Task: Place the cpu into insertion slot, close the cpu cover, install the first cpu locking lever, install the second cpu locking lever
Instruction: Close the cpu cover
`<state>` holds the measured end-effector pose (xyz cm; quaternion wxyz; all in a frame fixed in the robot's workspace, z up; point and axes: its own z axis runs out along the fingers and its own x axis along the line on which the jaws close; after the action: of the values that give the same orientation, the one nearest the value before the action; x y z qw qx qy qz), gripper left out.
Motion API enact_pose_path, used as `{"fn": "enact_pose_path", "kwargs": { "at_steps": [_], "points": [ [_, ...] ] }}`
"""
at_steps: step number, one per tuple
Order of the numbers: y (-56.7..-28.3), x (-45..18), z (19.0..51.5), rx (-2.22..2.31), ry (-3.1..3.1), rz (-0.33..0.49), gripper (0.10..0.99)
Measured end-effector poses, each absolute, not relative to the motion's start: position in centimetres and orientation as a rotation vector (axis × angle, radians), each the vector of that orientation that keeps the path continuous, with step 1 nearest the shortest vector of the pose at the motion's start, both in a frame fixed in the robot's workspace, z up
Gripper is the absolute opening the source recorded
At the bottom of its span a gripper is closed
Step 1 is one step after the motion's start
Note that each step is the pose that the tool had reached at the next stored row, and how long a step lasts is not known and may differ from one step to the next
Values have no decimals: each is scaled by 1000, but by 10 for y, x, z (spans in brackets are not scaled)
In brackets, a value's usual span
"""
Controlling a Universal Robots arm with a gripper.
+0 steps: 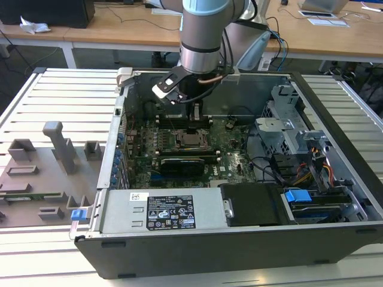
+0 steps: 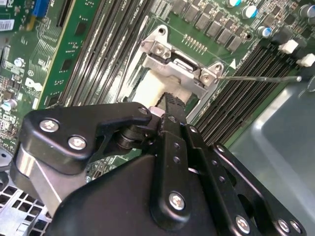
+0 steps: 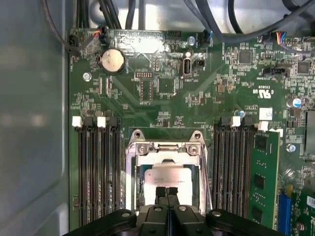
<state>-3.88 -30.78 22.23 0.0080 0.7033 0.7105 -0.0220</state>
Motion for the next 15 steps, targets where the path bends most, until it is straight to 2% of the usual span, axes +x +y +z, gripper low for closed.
{"fn": "enact_pose_path", "kwargs": {
  "at_steps": [15],
  "points": [
    [-308, -54, 219, 2198, 2221, -69, 106]
  ]
}}
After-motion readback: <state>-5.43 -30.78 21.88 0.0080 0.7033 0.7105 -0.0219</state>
